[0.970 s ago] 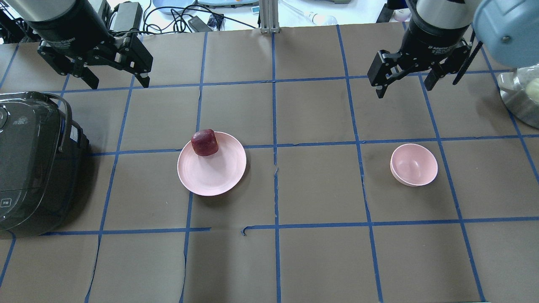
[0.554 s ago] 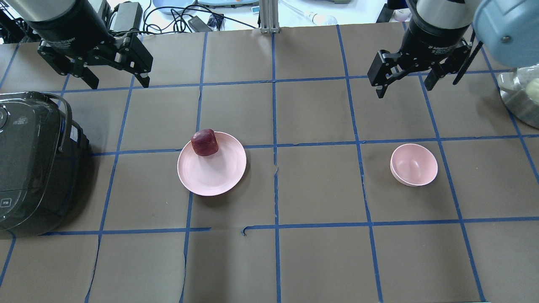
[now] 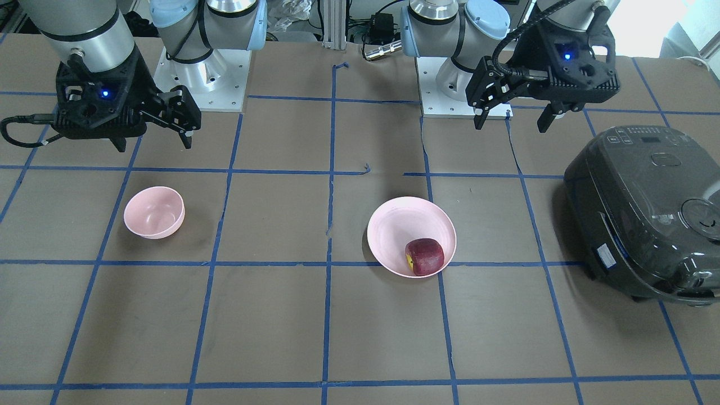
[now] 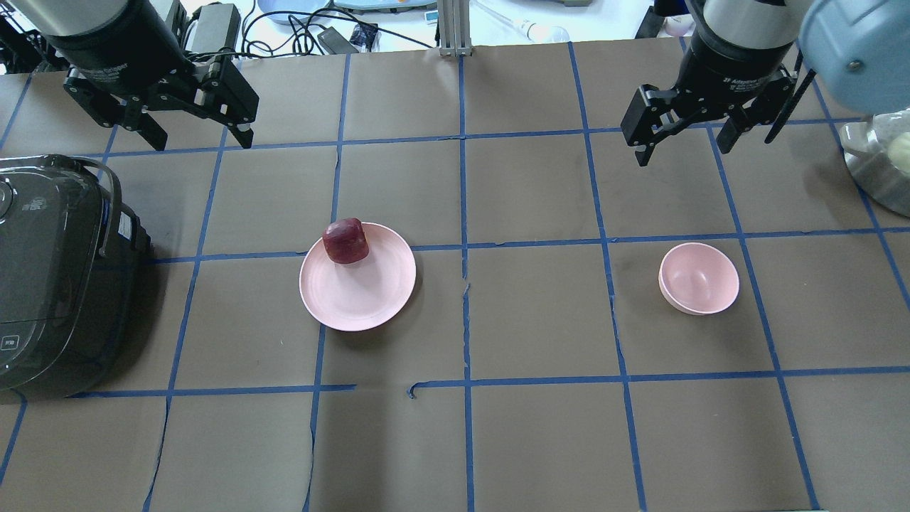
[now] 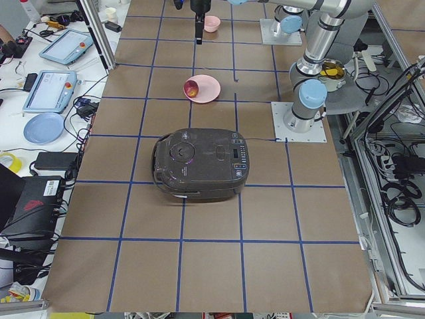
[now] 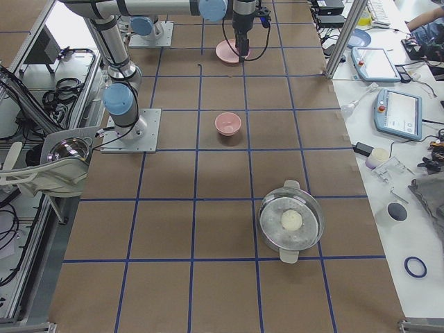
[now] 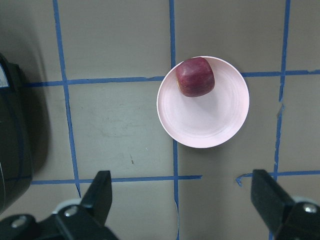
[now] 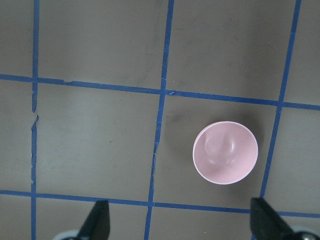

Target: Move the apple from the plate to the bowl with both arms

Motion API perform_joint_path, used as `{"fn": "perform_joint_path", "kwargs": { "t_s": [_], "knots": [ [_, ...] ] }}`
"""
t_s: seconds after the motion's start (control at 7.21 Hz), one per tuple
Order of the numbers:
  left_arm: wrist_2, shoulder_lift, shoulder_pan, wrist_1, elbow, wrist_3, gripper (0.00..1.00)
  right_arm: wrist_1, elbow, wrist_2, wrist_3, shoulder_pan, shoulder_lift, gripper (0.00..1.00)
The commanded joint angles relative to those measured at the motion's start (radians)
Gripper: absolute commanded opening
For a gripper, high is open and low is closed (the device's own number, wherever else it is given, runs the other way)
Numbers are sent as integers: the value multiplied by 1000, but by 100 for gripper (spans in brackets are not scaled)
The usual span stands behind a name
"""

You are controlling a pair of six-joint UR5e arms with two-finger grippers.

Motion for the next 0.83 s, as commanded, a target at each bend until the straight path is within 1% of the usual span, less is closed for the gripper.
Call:
{"fn": "perform_joint_path", "kwargs": {
  "t_s": [0.0,0.69],
  "knots": [
    [2,-3,0,1,0,0,100,-1,0,0,0,0,2,100],
    [0,-3,0,1,0,0,100,-3,0,0,-14,0,2,100]
  ]
}}
